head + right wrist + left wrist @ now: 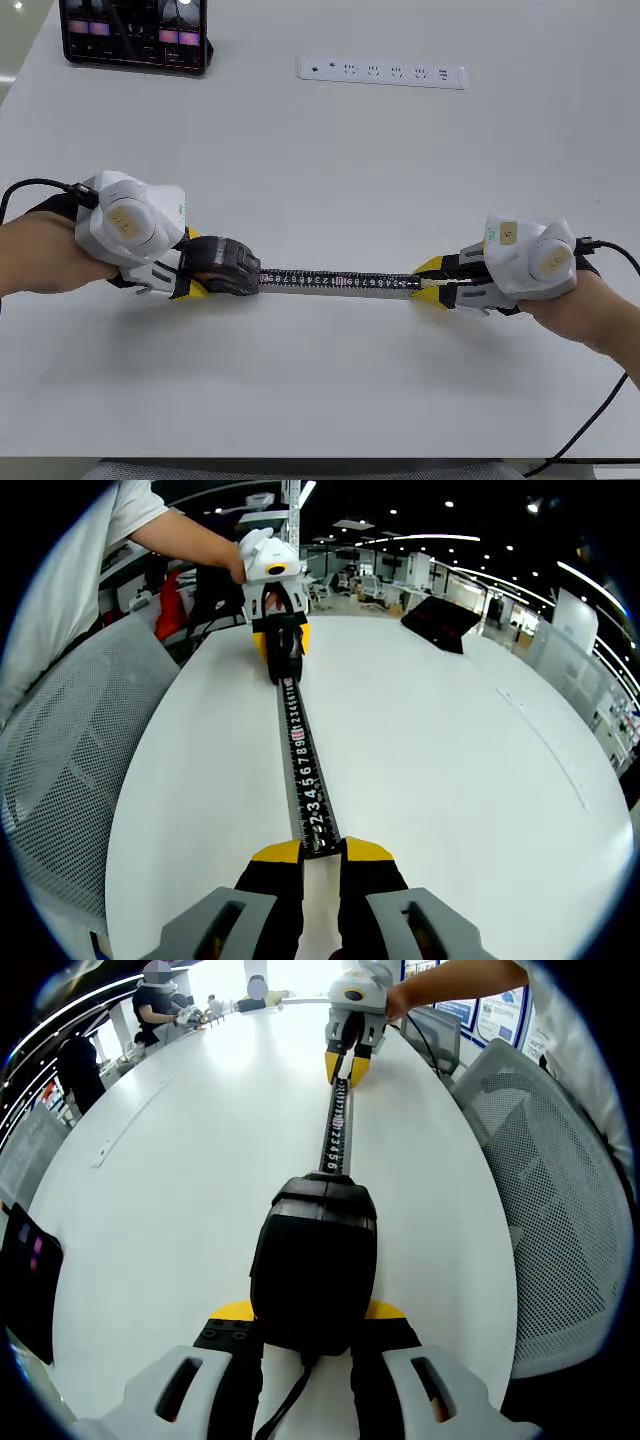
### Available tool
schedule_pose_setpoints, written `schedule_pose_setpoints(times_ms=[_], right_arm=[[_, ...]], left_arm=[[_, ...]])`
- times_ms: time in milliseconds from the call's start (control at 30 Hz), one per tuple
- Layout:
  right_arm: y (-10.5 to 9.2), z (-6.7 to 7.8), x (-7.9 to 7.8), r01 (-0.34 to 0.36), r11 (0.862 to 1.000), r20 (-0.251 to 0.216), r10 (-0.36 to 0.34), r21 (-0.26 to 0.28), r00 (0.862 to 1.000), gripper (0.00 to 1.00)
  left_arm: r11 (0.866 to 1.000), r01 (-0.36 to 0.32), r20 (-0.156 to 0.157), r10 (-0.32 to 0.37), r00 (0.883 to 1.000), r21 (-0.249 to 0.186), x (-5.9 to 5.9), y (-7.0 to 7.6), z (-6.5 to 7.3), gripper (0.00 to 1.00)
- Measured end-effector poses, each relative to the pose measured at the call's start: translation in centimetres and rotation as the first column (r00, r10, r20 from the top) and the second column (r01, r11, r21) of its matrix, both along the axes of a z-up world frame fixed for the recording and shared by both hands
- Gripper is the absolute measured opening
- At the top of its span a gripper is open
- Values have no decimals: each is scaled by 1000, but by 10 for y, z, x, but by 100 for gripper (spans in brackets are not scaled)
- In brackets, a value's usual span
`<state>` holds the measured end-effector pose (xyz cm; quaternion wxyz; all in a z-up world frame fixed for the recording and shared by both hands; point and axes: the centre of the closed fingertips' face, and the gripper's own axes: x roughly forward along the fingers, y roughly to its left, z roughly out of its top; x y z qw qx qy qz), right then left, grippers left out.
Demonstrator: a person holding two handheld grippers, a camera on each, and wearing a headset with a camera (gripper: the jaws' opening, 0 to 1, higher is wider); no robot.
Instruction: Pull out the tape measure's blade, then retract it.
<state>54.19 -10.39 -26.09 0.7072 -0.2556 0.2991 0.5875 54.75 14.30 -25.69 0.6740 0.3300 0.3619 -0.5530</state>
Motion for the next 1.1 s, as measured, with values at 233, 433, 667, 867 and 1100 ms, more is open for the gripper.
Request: schedule_pose_setpoints(times_ms=[233,433,667,867,1100], right_arm=[[-7,1,-2,-2,1000,2,2,-17,1000,9],[-14,3,-2,-3,1000,5,3,-31,1000,9],[-23,2,-3,1,999,3,-1,-44,1000,9],[-29,2,-3,6,999,1,-6,-53,1000,9],[-36,1,-2,7,998,-2,-7,-68,1000,8]], left_arm=[[1000,0,1,0,1000,2,0,0,0,29],[1000,0,1,0,1000,4,-1,0,0,29],[1000,0,1,0,1000,3,-1,0,0,29],[1000,1,0,-1,1000,2,-1,-1,0,29],[1000,5,0,-5,1000,4,-1,-1,0,29]])
